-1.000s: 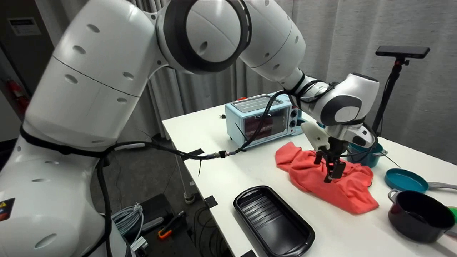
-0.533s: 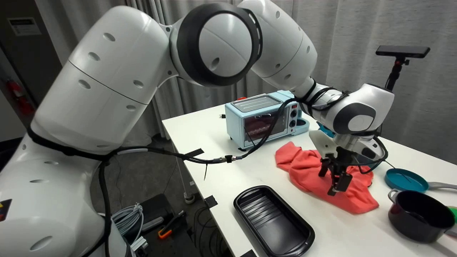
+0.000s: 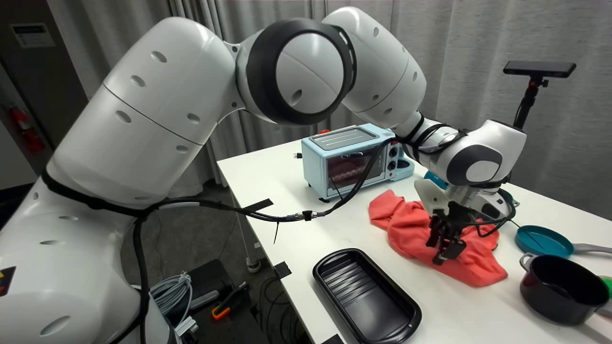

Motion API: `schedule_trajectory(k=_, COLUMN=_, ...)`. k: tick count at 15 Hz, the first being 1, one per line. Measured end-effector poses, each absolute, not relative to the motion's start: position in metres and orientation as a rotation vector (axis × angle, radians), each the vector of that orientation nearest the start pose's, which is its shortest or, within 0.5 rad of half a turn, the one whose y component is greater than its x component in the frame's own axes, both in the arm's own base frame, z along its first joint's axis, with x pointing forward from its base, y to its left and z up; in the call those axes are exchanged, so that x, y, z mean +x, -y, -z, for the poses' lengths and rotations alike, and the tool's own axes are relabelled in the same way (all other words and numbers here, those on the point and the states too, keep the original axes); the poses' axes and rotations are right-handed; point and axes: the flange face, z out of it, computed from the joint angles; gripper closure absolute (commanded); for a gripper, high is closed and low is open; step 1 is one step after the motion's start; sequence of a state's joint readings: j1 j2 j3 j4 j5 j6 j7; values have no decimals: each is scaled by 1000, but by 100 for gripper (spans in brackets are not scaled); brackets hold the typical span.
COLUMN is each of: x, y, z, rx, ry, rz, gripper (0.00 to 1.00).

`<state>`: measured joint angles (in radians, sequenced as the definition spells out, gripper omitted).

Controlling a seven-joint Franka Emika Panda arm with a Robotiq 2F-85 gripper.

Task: Unfold the orange cloth

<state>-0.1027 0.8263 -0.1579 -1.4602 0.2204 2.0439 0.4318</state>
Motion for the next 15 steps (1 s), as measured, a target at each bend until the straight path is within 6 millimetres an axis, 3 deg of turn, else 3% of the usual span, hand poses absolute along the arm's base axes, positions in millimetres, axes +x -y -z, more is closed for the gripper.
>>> schedule_trajectory(k=4, x=681, y=144, z=-179, rx=-2846, ry=-1172, rz=-353, gripper=98)
schedule_trajectory(k=8, x=684, y=138, z=-182, rx=-2849, ry=-1164, rz=-345, gripper=98)
schedule_trajectory(k=9, x=684, y=138, z=-183, rx=-2850, ry=-1162, rz=-343, gripper=67)
schedule_trajectory(k=11, x=685, y=136, z=-185, rx=-2855, ry=-1157, rz=-338, gripper=60)
schedule_trajectory(k=14, x=687, y=133, z=-189, rx=-2861, ry=-1147, rz=-328, gripper=36)
schedule_trajectory(k=15, x=687, y=131, z=-192, rx=-2862, ry=-1144, rz=-323, gripper=38)
